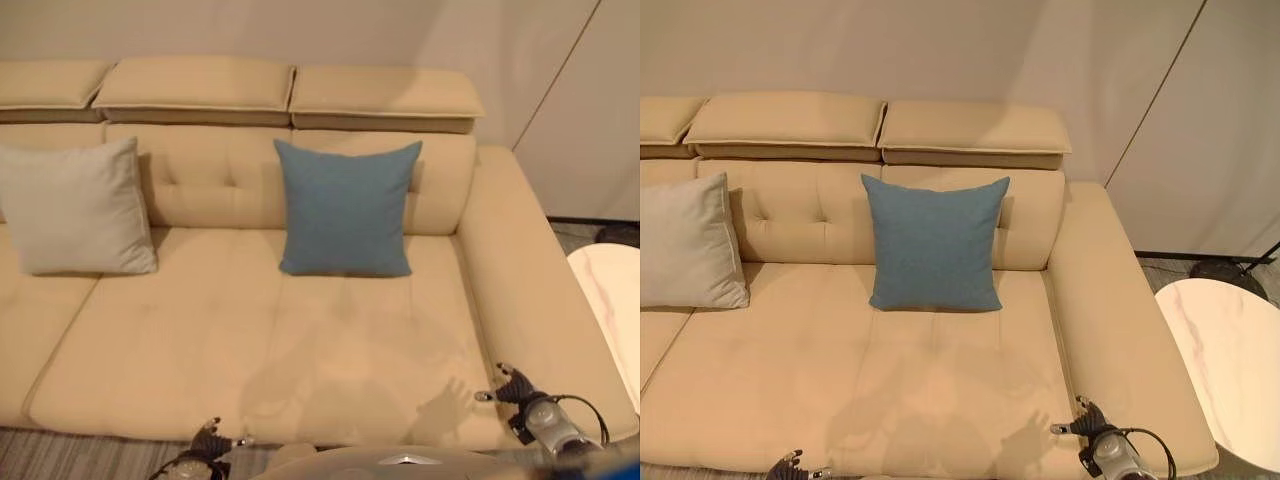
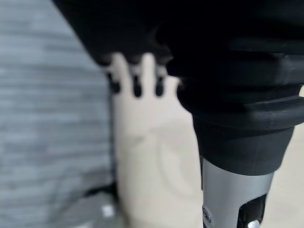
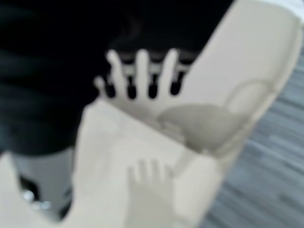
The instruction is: Pick up all the scattered cushions and arrange them neatly on the sofa.
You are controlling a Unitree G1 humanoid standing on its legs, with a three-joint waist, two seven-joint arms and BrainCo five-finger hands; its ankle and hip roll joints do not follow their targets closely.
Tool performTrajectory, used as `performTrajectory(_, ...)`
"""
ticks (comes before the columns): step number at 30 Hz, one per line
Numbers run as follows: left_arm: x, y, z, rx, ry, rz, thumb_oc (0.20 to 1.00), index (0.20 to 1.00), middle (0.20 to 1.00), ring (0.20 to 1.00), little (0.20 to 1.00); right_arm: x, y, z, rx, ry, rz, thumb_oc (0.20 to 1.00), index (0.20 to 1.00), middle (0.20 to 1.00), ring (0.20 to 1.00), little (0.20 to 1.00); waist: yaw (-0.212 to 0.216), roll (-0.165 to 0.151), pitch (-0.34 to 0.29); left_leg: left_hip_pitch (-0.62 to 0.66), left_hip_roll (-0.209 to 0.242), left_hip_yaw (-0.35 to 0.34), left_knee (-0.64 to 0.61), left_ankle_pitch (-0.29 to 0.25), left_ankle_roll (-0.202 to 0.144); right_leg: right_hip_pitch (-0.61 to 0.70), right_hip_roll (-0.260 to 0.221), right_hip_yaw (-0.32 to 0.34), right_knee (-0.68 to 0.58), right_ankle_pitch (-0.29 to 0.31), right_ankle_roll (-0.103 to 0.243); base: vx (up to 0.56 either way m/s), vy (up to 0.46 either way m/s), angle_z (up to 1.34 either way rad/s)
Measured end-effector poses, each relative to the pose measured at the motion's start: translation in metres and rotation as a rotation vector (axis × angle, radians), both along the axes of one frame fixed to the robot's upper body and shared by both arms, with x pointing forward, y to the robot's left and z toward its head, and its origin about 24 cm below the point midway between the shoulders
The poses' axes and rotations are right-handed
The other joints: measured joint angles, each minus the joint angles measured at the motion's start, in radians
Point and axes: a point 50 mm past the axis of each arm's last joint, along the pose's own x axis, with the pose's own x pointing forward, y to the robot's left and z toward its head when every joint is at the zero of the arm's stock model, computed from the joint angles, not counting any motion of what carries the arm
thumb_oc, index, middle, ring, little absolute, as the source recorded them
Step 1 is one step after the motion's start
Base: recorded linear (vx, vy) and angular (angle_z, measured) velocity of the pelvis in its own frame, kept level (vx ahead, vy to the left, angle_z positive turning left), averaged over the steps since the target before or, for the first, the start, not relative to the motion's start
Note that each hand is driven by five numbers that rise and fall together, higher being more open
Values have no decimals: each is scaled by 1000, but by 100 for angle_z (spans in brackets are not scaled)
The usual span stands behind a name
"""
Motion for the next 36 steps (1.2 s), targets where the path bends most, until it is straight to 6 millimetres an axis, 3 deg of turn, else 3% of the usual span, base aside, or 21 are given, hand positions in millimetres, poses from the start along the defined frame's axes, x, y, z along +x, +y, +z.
performTrajectory(1, 16, 1, 4, 15, -30, -36, 1000, 1000, 1000, 1000, 1000, 5, 0, 1, -1, -3, -6, 1000, 1000, 1000, 1000, 1000, -7, -25, 17, -48, -9, -15, -8, 69, -84, -47, -26, -27, 25, -6, -40, -194, -28, 49)
performTrajectory(2, 25, 0, 7, 20, -49, -53, 1000, 1000, 1000, 1000, 1000, 5, 1, 0, -1, 2, -10, 1000, 1000, 1000, 1000, 1000, -5, -48, 35, -64, -19, 7, 10, 76, -91, -66, -50, -35, 20, 23, -93, -216, -11, 36)
performTrajectory(3, 20, 2, 5, 27, -14, -52, 1000, 1000, 1000, 1000, 1000, 9, 6, 0, 11, -10, -16, 1000, 1000, 1000, 1000, 1000, -18, -94, 48, -87, -58, 13, 277, -94, -29, -62, -97, -28, -20, 60, -106, -133, 35, 15)
performTrajectory(6, 8, -7, -1, 10, 24, -65, 1000, 1000, 1000, 1000, 1000, -7, 0, -5, -2, 32, -45, 1000, 1000, 1000, 1000, 1000, -44, -68, 47, 41, -38, 0, 328, -191, -23, -49, -103, -23, -20, 59, -94, -54, 84, 13)
performTrajectory(7, 7, -14, -4, -5, 30, -82, 1000, 1000, 1000, 1000, 1000, -15, -2, -8, -3, 56, -56, 1000, 1000, 1000, 1000, 1000, -61, -47, 41, 107, -43, -22, 224, -197, -15, -49, -105, -26, -10, 65, -78, -99, 130, 12)
performTrajectory(10, 17, -22, -3, -14, 18, -148, 1000, 1000, 1000, 1000, 1000, -32, -2, -14, 1, 117, -95, 1000, 1000, 1000, 1000, 1000, -69, -43, 43, 144, -64, -53, 164, -208, 0, -53, -119, -15, -6, 91, -20, -95, 116, 1)
performTrajectory(14, 23, -29, -2, -26, -2, -171, 1000, 1000, 1000, 1000, 1000, -38, -6, -15, 8, 126, -151, 1000, 1000, 1000, 1000, 1000, -81, -16, 37, 196, -68, -20, 9, -228, 70, -97, -131, -7, 15, 125, 23, -232, 181, -4)
performTrajectory(16, 31, -30, 0, -29, -31, -176, 1000, 1000, 1000, 1000, 1000, -32, -1, -15, 14, 116, -151, 1000, 1000, 1000, 1000, 1000, -81, -42, 39, 185, -113, -3, 13, -215, 85, -138, -166, 26, 33, 168, 30, -215, 123, -36)
performTrajectory(19, 34, -28, 2, -22, -39, -171, 1000, 1000, 1000, 1000, 1000, -25, 7, -17, 30, 107, -142, 1000, 1000, 1000, 1000, 1000, -85, -70, 49, 170, -164, 21, 38, -211, 125, -150, -222, 57, 27, 209, 75, -279, 95, -21)
performTrajectory(20, 37, -27, 3, -19, -48, -163, 1000, 1000, 1000, 1000, 1000, -30, 8, -19, 29, 126, -149, 1000, 1000, 1000, 1000, 1000, -86, -72, 50, 155, -175, 35, 54, -212, 138, -163, -233, 68, 33, 253, 98, -365, 99, -21)
performTrajectory(21, 39, -26, 4, -12, -55, -156, 1000, 1000, 1000, 1000, 1000, -27, 7, -18, 25, 124, -149, 1000, 1000, 1000, 1000, 1000, -84, -62, 53, 129, -171, 47, 77, -220, 159, -185, -229, 80, 31, 319, 150, -315, 98, -16)
performTrajectory(22, 39, -24, 4, -6, -58, -147, 1000, 1000, 1000, 1000, 1000, -23, 8, -17, 26, 112, -145, 1000, 1000, 1000, 1000, 1000, -86, -51, 52, 112, -162, 56, 81, -204, 186, -196, -221, 99, 60, 308, 155, -207, 76, -17)
performTrajectory(23, 40, -23, 5, -7, -68, -128, 1000, 1000, 1000, 1000, 1000, -23, 9, -17, 22, 118, -138, 1000, 1000, 1000, 1000, 1000, -69, -36, 55, 104, -139, 70, 76, -187, 193, -248, -196, 114, 233, 165, 145, -116, 29, -23)
performTrajectory(24, 44, -23, 7, -7, -79, -126, 1000, 1000, 1000, 1000, 1000, -25, 9, -18, 18, 127, -135, 1000, 1000, 1000, 1000, 1000, -56, -19, 56, 106, -112, 71, 57, -168, 187, -274, -154, 105, 400, 34, 107, -83, -14, -34)
performTrajectory(26, 23, -10, 3, 7, -25, -63, 1000, 1000, 1000, 1000, 1000, -20, 9, -16, 16, 112, -130, 1000, 1000, 1000, 1000, 1000, -42, -33, 49, 102, -112, 82, 38, -147, 205, -220, -149, 90, 484, -100, 121, -69, -75, -22)
performTrajectory(27, 14, -6, 1, -1, -11, -8, 1000, 1000, 1000, 1000, 1000, -25, 8, -17, 13, 125, -136, 1000, 1000, 1000, 1000, 1000, -24, -23, 43, 117, -91, 85, 15, -119, 189, -150, -125, 88, 537, -170, 113, -4, -173, -16)
performTrajectory(28, 5, -5, -2, -3, 14, 8, 1000, 1000, 1000, 1000, 1000, -27, 10, -19, 17, 132, -133, 1000, 1000, 1000, 1000, 1000, -1, -23, 31, 116, -80, 89, 13, -117, 182, -80, -122, 77, 484, -194, 112, 21, -239, -33)
performTrajectory(29, -7, -3, -4, -2, 45, 29, 1000, 1000, 1000, 1000, 1000, -22, 19, -20, 40, 118, -124, 1000, 1000, 1000, 1000, 1000, 10, -51, -3, 108, -84, 93, -13, -106, 138, 41, -130, 37, 251, -205, 111, 24, -231, -28)
performTrajectory(30, -11, -5, -6, -16, 48, 55, 1000, 1000, 1000, 1000, 1000, -22, 21, -21, 47, 115, -121, 1000, 1000, 1000, 1000, 1000, 7, -51, -16, 106, -74, 89, -30, -90, 117, 89, -107, 32, 137, -173, 70, 0, -169, -14)
performTrajectory(31, -15, -11, -8, -34, 57, 60, 1000, 1000, 1000, 1000, 1000, -22, 21, -21, 47, 115, -116, 1000, 1000, 1000, 1000, 1000, 3, -42, -31, 108, -60, 76, -54, -68, 91, 112, -82, 33, 72, -138, 70, -19, -97, 5)
performTrajectory(36, -24, -22, -13, -58, 85, 43, 1000, 1000, 1000, 1000, 1000, -31, 17, -22, 33, 136, -125, 1000, 1000, 1000, 1000, 1000, -5, -27, -72, 105, -13, 70, -71, -35, 69, 109, -22, 32, 48, -122, 24, -23, -64, -3)
